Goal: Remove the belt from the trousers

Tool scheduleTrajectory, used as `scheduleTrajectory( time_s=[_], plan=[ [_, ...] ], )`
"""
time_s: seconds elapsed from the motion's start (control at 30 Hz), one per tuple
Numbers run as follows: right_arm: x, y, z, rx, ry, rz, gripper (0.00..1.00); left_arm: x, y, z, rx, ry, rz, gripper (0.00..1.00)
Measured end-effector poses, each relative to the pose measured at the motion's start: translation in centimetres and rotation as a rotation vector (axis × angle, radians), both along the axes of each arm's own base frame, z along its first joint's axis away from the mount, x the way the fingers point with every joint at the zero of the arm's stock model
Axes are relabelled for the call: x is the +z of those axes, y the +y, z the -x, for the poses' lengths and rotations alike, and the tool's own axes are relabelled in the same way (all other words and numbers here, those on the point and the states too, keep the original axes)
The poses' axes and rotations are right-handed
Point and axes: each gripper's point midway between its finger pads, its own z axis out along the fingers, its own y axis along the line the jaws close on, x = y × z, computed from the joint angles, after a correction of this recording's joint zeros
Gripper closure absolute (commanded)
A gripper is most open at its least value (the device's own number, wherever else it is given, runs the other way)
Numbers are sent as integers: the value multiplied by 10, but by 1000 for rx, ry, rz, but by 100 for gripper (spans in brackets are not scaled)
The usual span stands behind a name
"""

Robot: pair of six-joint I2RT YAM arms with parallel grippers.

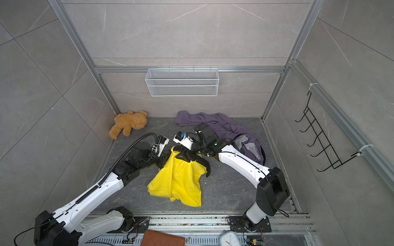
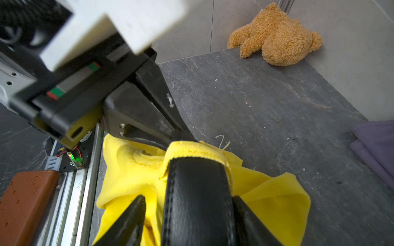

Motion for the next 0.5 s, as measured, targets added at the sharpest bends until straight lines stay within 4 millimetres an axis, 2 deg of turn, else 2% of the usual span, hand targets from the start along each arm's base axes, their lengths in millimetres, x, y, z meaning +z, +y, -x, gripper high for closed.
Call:
scheduleTrajectory(
  time_s=[0.23, 0.37, 0.5],
  plan=[
    [-25, -11, -5, -55, -19, 60, 33, -5, 3, 3, 6, 26, -21, 100],
    [-21, -13, -6, -65, -44, 54, 37, -5, 3, 3, 8, 27, -23, 100],
    [-15, -12, -9, -71, -67, 40, 48, -1, 3, 1, 11, 21, -21, 100]
  ],
)
